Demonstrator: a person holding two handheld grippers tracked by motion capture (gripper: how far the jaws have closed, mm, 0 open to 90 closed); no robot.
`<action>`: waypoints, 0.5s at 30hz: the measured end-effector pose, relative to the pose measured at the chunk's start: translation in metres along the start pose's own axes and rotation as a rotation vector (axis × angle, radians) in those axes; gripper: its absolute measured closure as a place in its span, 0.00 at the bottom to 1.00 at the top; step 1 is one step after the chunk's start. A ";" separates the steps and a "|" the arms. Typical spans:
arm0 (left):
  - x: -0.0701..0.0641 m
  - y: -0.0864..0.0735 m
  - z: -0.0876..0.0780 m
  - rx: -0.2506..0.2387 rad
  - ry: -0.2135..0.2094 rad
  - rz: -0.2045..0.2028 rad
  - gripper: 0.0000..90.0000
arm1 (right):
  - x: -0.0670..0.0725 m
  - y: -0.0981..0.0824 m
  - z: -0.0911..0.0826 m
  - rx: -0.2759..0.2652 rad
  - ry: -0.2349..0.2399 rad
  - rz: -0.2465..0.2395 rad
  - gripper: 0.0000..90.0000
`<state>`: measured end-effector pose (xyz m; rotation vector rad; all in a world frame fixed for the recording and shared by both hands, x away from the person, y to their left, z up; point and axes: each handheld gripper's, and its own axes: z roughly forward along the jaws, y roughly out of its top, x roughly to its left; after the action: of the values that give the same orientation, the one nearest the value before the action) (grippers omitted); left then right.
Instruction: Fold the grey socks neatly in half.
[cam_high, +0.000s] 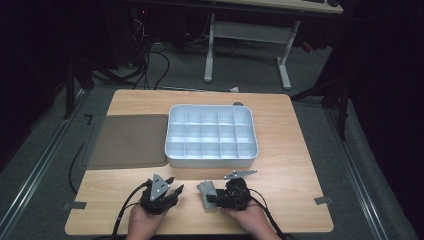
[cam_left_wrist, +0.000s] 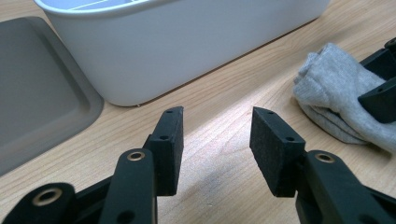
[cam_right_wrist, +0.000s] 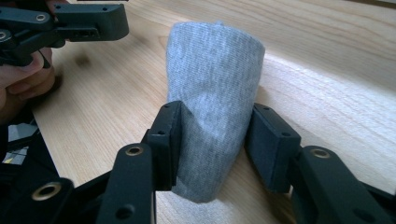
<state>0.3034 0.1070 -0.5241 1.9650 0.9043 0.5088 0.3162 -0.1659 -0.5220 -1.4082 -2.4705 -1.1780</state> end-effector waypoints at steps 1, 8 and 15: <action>0.000 0.000 0.000 -0.001 0.000 -0.003 0.61 | 0.000 0.000 0.001 0.003 0.006 -0.004 0.66; 0.002 -0.001 -0.001 -0.006 0.010 -0.011 0.60 | 0.003 0.002 0.000 0.014 0.016 -0.035 0.76; 0.002 -0.002 -0.001 -0.010 0.023 -0.014 0.58 | 0.012 0.005 -0.001 0.021 -0.024 -0.068 0.78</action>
<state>0.3035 0.1097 -0.5252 1.9461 0.9276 0.5274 0.3127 -0.1563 -0.5136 -1.3514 -2.5577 -1.1507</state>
